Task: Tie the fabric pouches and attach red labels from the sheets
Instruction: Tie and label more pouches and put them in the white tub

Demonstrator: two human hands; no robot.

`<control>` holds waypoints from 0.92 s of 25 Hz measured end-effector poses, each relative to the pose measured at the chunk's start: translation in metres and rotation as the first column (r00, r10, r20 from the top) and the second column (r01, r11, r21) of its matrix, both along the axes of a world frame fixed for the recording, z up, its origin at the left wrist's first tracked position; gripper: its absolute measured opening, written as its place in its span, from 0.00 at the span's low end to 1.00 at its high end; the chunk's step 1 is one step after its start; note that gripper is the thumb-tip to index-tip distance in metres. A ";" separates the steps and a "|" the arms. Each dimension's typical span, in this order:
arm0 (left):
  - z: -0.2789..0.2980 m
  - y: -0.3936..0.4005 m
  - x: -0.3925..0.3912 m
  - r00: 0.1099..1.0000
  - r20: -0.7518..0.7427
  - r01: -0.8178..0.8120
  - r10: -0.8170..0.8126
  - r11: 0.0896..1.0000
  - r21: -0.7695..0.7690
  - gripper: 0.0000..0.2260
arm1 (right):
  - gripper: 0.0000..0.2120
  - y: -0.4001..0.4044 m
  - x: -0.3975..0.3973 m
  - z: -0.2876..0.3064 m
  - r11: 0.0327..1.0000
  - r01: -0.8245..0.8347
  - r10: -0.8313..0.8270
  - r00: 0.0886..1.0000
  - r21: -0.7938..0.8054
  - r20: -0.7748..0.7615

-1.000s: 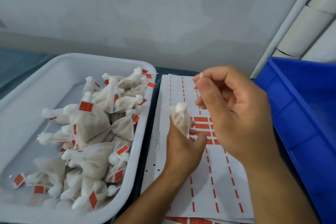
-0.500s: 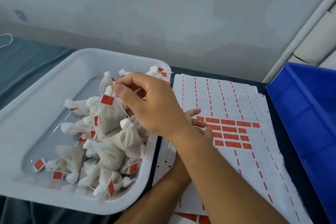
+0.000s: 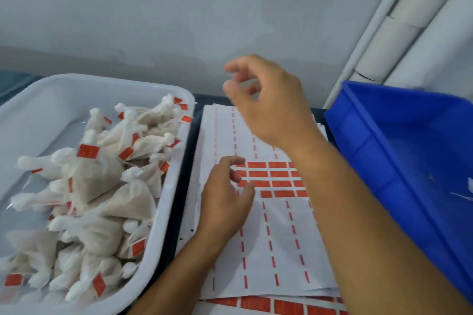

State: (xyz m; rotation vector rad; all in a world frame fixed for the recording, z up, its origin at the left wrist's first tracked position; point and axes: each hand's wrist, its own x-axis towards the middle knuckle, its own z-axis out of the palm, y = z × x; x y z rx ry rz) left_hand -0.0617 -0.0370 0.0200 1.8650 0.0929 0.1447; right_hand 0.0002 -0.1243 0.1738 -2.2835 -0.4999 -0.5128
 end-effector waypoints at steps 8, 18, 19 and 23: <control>0.002 -0.005 -0.002 0.996 -0.089 -0.013 0.027 0.987 0.160 0.20 | 0.12 -0.183 0.018 0.027 0.818 0.499 -0.552 0.820 -0.285 -0.149; -0.004 -0.015 0.006 0.993 -0.114 0.050 -0.026 0.975 0.219 0.23 | 0.13 -0.293 -0.031 -0.016 0.736 0.448 -0.671 0.379 -0.508 -0.637; -0.005 -0.016 0.006 0.993 -0.113 0.048 -0.023 0.974 0.221 0.23 | 0.13 -0.292 -0.032 -0.023 0.759 0.443 -0.640 0.373 -0.477 -0.672; -0.008 -0.018 0.008 0.993 -0.108 0.060 -0.036 0.974 0.218 0.22 | 0.13 -0.284 -0.030 -0.044 0.813 0.401 -0.559 0.334 -0.422 -0.759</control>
